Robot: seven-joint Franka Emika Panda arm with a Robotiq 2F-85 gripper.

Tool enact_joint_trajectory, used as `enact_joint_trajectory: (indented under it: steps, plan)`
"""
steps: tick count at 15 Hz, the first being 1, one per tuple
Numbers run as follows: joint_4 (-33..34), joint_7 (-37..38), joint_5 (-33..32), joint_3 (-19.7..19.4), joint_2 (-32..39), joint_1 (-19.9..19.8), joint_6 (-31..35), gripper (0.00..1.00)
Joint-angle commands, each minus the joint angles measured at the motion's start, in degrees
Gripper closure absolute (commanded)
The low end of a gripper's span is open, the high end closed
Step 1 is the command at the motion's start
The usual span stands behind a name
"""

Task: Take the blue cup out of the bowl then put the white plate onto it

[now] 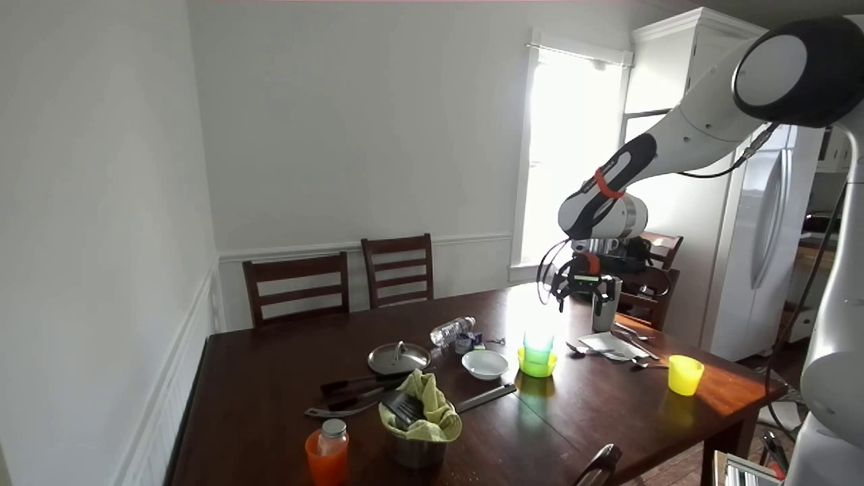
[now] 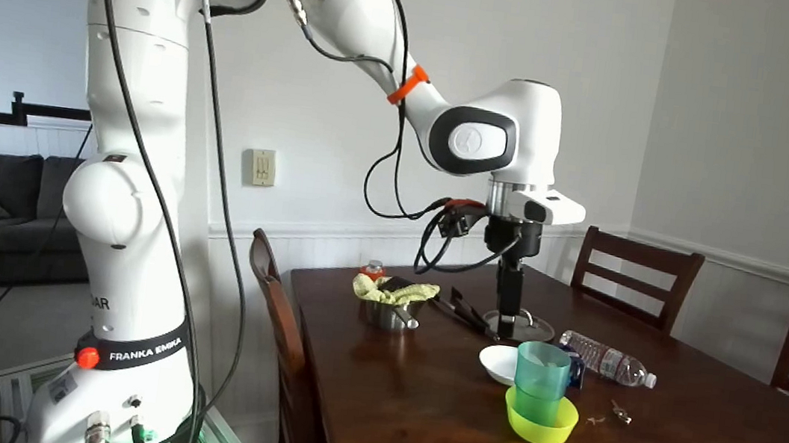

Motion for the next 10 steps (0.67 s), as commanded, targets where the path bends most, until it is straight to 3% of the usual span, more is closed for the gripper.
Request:
enact_joint_trajectory:
  steps: [1,10]
  plan:
    - [4.5,-0.7,1.7,-0.8,5.7,-0.1,1.2,0.00]
    - [12.6,-0.6,5.8,0.2,16.7,-0.8,1.5,0.00]
